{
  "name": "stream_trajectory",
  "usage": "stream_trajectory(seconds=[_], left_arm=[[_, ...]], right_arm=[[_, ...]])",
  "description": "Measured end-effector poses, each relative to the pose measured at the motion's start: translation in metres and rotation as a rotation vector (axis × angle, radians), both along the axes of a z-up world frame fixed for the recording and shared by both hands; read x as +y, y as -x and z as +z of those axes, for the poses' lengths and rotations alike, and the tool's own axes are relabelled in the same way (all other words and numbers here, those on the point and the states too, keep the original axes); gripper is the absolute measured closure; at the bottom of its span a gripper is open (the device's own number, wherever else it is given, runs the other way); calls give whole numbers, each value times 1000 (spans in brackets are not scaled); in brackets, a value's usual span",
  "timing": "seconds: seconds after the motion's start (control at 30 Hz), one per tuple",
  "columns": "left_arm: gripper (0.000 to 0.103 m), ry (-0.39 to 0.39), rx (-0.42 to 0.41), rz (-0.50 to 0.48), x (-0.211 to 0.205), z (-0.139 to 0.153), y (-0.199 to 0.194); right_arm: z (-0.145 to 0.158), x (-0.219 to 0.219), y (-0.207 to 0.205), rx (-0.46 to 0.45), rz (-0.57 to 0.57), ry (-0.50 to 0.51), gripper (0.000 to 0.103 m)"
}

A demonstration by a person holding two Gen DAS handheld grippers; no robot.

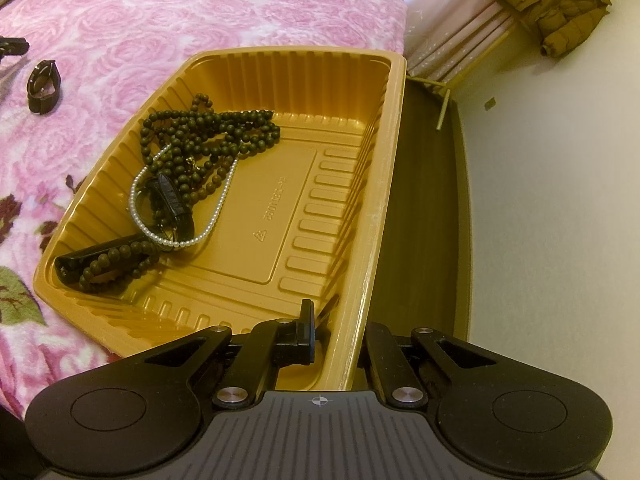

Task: Organize jewelry
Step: 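Carry the pearl earring into the tray and open the left gripper while the right gripper holds the tray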

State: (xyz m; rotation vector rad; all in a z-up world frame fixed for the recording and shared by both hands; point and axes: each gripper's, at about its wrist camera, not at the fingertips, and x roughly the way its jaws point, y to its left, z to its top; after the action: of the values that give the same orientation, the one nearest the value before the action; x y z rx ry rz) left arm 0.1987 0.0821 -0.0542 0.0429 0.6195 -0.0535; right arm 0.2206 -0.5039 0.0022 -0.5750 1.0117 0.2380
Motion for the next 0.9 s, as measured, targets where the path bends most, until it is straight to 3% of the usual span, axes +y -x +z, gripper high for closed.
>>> stream_trajectory(seconds=[0.3,0.9], left_arm=[[96,-8,-76,-131,-49,39,26],[96,50,-45,-359,-151,58,46]], right_arm=[[0,0,0,0,1,1,98],[1,-1,0,-1,3,-4,98]])
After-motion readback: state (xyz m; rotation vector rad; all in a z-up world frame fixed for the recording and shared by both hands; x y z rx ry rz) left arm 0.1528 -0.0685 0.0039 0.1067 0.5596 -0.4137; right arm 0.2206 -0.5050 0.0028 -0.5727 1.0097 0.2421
